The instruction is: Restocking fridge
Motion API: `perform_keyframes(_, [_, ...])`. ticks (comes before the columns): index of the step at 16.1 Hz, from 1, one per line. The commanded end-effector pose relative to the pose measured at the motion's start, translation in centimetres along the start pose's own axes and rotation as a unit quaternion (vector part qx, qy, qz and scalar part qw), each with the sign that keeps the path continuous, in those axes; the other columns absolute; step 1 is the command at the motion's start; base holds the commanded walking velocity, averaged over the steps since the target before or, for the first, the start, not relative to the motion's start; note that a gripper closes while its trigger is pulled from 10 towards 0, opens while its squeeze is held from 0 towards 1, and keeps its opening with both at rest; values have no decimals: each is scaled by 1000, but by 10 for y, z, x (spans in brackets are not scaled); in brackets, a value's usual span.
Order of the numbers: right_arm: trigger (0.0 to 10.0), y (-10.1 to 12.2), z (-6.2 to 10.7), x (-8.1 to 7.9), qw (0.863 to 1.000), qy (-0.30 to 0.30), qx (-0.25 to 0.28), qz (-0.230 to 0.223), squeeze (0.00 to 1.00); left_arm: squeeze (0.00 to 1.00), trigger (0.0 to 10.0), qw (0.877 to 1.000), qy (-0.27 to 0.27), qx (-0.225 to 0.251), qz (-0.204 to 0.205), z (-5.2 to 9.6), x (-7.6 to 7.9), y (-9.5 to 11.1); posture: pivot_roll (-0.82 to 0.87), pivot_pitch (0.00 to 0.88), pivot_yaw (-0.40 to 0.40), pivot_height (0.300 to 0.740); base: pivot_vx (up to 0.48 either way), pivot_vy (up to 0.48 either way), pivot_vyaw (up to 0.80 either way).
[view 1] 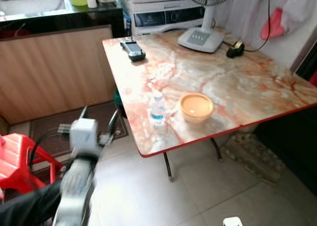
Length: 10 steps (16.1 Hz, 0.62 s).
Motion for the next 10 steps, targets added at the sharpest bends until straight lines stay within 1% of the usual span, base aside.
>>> perform_keyframes(1, [10000, -5, 1, 3, 1000, -7, 2, -14, 0, 0, 10000, 1000, -7, -8, 24, -4, 6, 5, 140, 37, -26, 740, 0, 0, 0])
perform_keyframes(2, [10000, -6, 2, 2, 1000, -8, 4, -19, 0, 0, 10000, 999, -13, -4, 45, -8, 9, 10, 128, 35, -25, 740, 0, 0, 0])
perform_keyframes(3, [10000, -7, 2, 2, 1000, -9, 6, -21, 0, 0, 10000, 998, -20, -4, 55, -9, 10, 16, 123, 34, -22, 740, 0, 0, 0])
perform_keyframes(5, [10000, -8, 3, 4, 999, -18, 10, -26, 0, 0, 10000, 998, -36, -7, 53, -10, 13, 24, 126, 25, -21, 740, 0, 0, 0])
perform_keyframes(6, [10000, -9, 3, 5, 1000, -17, 4, -14, 0, 0, 10000, 998, -40, -12, 55, -9, 14, 27, 128, 21, -22, 740, 0, 0, 0])
perform_keyframes(7, [10000, -10, 3, 4, 1000, -11, 4, -20, 0, 0, 10000, 998, -40, -16, 54, -8, 13, 28, 134, 18, -24, 740, 0, 0, -800])
perform_keyframes(9, [10000, -10, 3, 5, 1000, -8, 2, -10, 0, 0, 10000, 997, -40, -25, 55, -7, 11, 28, 134, 26, -26, 740, 0, 0, -784])
perform_keyframes(10, [10000, -9, 3, 5, 1000, -9, 6, -12, 0, 0, 10000, 997, -39, -27, 56, -8, 11, 29, 134, 37, -27, 740, 0, 0, 0])
Point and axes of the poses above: a point about 5 cm out from each wrist's last joint towards the gripper, its own z axis pointing back from the gripper into the wrist, its own y axis along the axis of the wrist's last joint, x = y × z, the point moved 1 cm from there along -z, pointing out of the wrist towards the gripper, and after that the axes turned 6 degrees about -z, right-handed, at the moved point
